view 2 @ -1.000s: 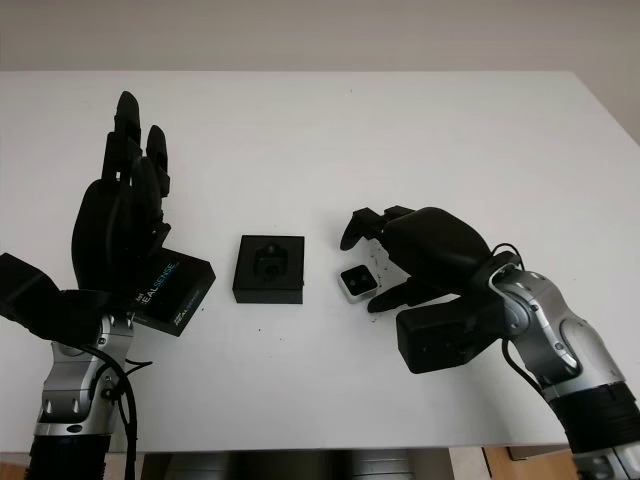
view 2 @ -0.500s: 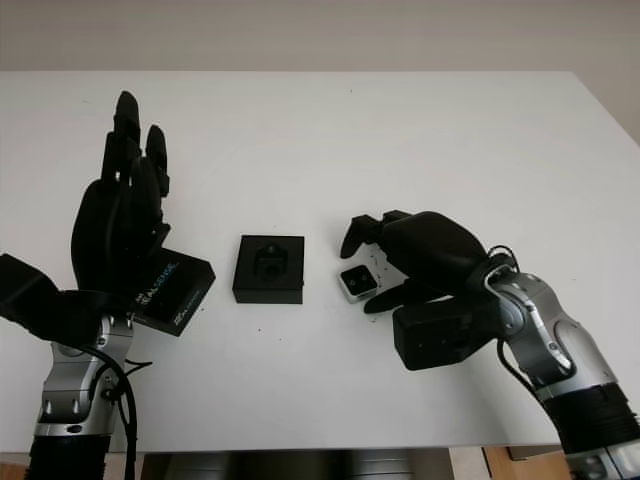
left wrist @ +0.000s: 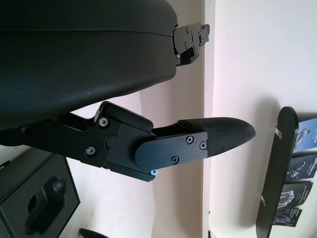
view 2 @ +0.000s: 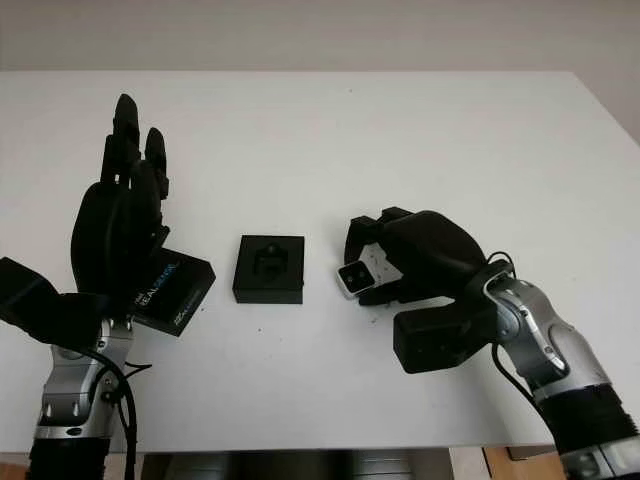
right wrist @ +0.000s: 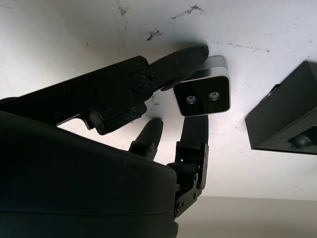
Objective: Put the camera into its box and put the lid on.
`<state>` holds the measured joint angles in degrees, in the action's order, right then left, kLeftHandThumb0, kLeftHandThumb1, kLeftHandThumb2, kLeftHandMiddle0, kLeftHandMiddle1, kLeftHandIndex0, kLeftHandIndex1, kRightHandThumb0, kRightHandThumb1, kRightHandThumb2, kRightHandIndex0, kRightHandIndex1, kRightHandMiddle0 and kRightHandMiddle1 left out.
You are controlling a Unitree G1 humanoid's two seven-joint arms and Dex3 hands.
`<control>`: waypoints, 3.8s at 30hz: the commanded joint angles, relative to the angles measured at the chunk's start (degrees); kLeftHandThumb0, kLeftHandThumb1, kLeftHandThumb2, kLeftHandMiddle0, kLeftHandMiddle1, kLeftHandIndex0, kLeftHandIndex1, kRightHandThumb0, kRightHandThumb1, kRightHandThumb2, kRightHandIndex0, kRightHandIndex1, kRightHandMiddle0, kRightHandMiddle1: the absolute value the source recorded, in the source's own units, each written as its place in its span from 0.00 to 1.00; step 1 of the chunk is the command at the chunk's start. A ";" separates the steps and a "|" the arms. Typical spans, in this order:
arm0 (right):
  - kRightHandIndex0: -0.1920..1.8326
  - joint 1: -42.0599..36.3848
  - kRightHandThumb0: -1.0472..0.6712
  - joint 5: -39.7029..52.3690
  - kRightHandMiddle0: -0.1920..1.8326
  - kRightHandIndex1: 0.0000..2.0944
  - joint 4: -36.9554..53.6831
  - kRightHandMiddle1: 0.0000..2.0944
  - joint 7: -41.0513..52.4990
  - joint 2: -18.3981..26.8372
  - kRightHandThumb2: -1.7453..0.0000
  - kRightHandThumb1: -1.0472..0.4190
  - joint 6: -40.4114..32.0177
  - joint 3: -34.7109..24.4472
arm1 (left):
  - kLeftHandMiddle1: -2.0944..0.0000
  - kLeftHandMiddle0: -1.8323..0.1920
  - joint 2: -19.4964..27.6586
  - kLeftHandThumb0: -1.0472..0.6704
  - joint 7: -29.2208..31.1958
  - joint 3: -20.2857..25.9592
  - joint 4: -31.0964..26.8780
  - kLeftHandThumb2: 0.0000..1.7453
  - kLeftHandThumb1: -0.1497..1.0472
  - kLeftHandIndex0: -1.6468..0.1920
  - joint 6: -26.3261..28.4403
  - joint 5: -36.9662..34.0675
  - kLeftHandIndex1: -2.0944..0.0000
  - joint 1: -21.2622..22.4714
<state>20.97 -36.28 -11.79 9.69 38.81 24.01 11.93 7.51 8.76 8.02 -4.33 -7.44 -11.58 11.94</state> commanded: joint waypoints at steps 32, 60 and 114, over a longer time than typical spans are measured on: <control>0.22 -0.76 0.37 21.83 0.22 0.14 -1.82 0.80 4.46 -10.43 0.97 0.03 -13.17 -7.19 | 1.00 1.00 -0.31 0.16 0.74 0.07 0.73 0.34 1.00 1.00 -1.49 0.30 1.00 -0.70; 0.21 2.21 0.33 30.22 0.23 0.07 5.35 0.84 5.37 -22.82 0.97 0.03 -20.79 -7.04 | 1.00 1.00 -0.84 0.16 -0.25 -0.50 0.25 0.33 1.00 1.00 -1.03 0.93 1.00 -1.01; 0.26 -0.84 0.38 17.40 0.23 0.08 7.09 0.88 -1.45 -27.16 0.97 0.05 -25.72 0.09 | 1.00 1.00 -1.56 0.16 -1.33 -1.34 -1.53 0.32 1.00 1.00 -0.25 1.86 1.00 -2.25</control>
<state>19.04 -19.03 -4.42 8.37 11.33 -2.57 12.19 5.96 7.50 6.94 -4.84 -7.77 -10.10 10.30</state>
